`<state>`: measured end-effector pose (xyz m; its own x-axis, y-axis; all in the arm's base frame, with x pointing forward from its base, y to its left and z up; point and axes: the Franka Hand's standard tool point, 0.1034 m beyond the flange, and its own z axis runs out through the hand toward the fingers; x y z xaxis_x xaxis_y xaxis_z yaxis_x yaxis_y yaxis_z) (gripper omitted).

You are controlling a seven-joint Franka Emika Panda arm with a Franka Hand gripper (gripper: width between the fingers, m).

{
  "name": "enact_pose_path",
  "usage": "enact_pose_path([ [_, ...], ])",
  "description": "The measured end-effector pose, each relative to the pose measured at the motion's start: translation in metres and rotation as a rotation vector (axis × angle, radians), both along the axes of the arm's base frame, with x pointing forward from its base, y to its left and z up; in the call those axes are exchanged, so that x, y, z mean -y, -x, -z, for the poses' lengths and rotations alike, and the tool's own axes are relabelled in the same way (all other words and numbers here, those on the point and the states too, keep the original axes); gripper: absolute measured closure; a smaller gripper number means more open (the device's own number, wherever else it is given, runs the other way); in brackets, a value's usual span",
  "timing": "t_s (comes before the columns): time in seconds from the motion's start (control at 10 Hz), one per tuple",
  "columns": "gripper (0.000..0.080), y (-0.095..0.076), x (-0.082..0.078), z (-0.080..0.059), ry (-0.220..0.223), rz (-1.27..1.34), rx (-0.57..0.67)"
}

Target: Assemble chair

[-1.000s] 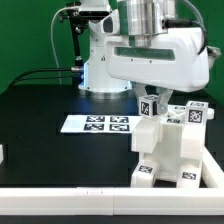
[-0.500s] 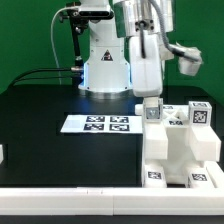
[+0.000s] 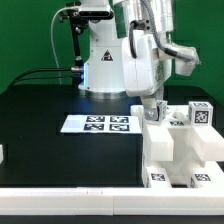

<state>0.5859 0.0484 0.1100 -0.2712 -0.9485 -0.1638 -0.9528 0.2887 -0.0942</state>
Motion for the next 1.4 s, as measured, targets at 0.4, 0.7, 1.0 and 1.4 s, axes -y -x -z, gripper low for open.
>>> enact_pose_path([
  [0.4,0.0159,-0.0039,-0.0031,-0.0081,0.046,-0.609,0.03],
  [0.7,0.0151,-0.0028,-0.0012,-0.0064,0.086,-0.889,0.048],
  [1.0,0.0173,-0.0094,0.0002,-0.0038,0.163,-1.143,0.01],
  [1.4,0.0524,-0.0088,0.0002,-0.0027,0.147,-0.962,-0.011],
])
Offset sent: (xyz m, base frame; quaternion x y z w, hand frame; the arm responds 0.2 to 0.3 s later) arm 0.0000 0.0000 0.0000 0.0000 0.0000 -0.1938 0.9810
